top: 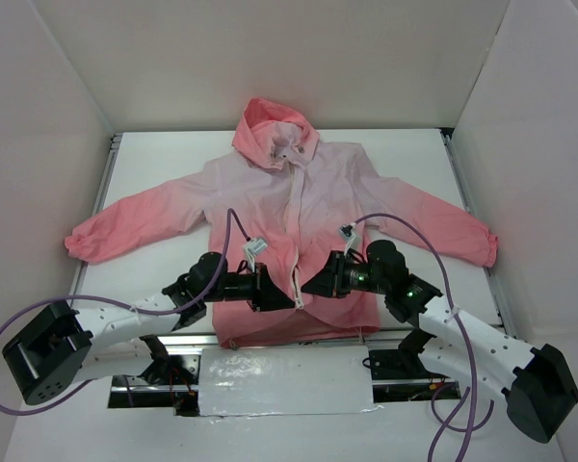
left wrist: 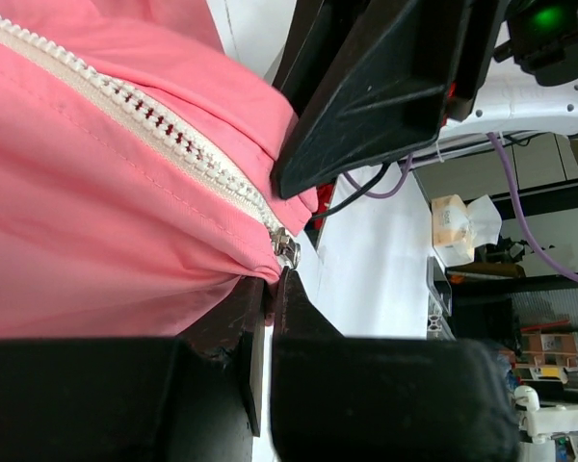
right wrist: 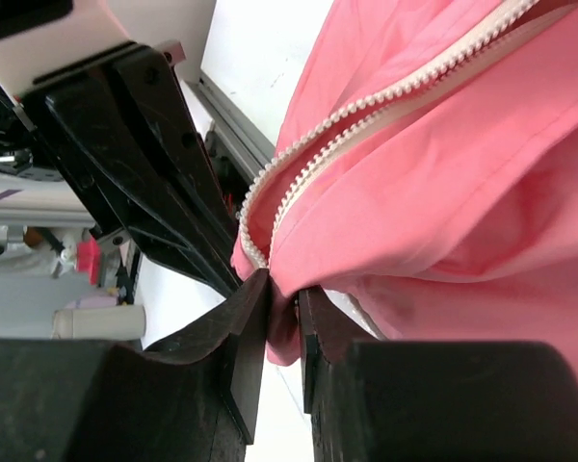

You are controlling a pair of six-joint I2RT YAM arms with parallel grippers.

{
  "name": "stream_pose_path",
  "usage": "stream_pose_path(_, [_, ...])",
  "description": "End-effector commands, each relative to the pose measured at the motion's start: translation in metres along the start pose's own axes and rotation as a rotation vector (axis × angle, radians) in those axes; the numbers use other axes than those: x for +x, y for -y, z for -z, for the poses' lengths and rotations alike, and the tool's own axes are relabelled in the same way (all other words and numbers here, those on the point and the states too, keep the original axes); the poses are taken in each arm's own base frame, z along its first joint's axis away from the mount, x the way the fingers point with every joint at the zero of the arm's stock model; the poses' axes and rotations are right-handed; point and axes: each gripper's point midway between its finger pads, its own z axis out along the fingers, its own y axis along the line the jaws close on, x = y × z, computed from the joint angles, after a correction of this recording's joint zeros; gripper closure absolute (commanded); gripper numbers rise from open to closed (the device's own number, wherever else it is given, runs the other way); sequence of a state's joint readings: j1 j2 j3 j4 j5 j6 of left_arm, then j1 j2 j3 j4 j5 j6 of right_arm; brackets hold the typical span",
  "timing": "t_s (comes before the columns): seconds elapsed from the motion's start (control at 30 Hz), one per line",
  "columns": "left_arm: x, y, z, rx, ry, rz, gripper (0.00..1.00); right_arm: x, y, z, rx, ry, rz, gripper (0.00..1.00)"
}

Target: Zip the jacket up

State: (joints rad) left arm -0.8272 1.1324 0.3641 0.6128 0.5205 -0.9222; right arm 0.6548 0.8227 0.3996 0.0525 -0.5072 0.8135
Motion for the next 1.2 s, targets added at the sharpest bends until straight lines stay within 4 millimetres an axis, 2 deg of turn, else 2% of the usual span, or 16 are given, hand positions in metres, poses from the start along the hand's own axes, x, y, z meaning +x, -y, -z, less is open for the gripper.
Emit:
stream_pose_path(0.0, [0.004,0.007,-0.001,0.034,-0.036,-0.005,1.0,-0.023,-0.006,-0.003,-0.017,0.093,0.04,0.74])
stream_pose_path(0.1, [0.004,0.011,-0.001,0.064,-0.037,0.011,1.0,-0.021,-0.003,-0.005,-0.007,0.08,0.034,0.71])
stream_pose_path(0.13, [0.005,0.011,-0.001,0.073,-0.039,0.017,1.0,-0.021,-0.002,-0.006,-0.002,0.08,0.034,0.66])
stream_pose_path(0.2, [0.005,0.012,-0.002,0.085,-0.032,0.023,1.0,-0.022,-0.001,-0.005,0.006,0.081,0.031,0.64])
stream_pose_path(0.23, [0.005,0.011,-0.002,0.086,-0.033,0.027,1.0,-0.023,0.003,-0.004,0.029,0.089,0.025,0.57])
stream_pose_path(0.3, [0.005,0.011,-0.001,0.088,-0.028,0.032,1.0,-0.032,-0.002,0.001,0.04,0.122,0.038,0.52])
stream_pose_path(0.4, [0.003,0.013,-0.001,0.09,-0.025,0.025,1.0,-0.047,-0.009,0.011,0.09,0.172,0.039,0.35])
stream_pose_path(0.5, [0.001,0.016,-0.002,0.094,-0.026,0.014,1.0,-0.057,-0.006,0.021,0.198,0.193,-0.015,0.28])
stream_pose_path(0.6, [-0.002,0.017,-0.003,0.092,-0.032,0.006,1.0,-0.054,0.011,0.03,0.348,0.18,-0.115,0.25])
stream_pose_path(0.7, [-0.003,0.02,-0.004,0.104,-0.033,0.0,1.0,-0.046,0.019,0.039,0.444,0.167,-0.194,0.22])
stream_pose_path(0.8, [-0.004,0.021,-0.006,0.106,-0.041,-0.002,1.0,-0.033,0.013,0.047,0.457,0.151,-0.237,0.19])
stream_pose_path(0.9, [-0.006,0.023,-0.008,0.12,-0.05,-0.006,1.0,-0.014,-0.005,0.044,0.376,0.097,-0.288,0.19])
stream_pose_path(0.97, [-0.006,0.025,-0.009,0.126,-0.055,-0.008,1.0,0.01,-0.027,0.038,0.277,0.028,-0.35,0.2])
stream_pose_path(1.07, [-0.006,0.025,-0.01,0.131,-0.059,-0.007,1.0,0.026,-0.049,0.032,0.165,0.016,-0.451,0.22])
stream_pose_path(1.1, [-0.006,0.026,-0.01,0.135,-0.057,-0.009,1.0,0.039,-0.059,0.03,0.126,-0.02,-0.457,0.22])
stream_pose_path(1.17, [-0.006,0.027,-0.009,0.143,-0.055,-0.006,1.0,0.043,-0.066,0.023,0.084,-0.002,-0.518,0.23])
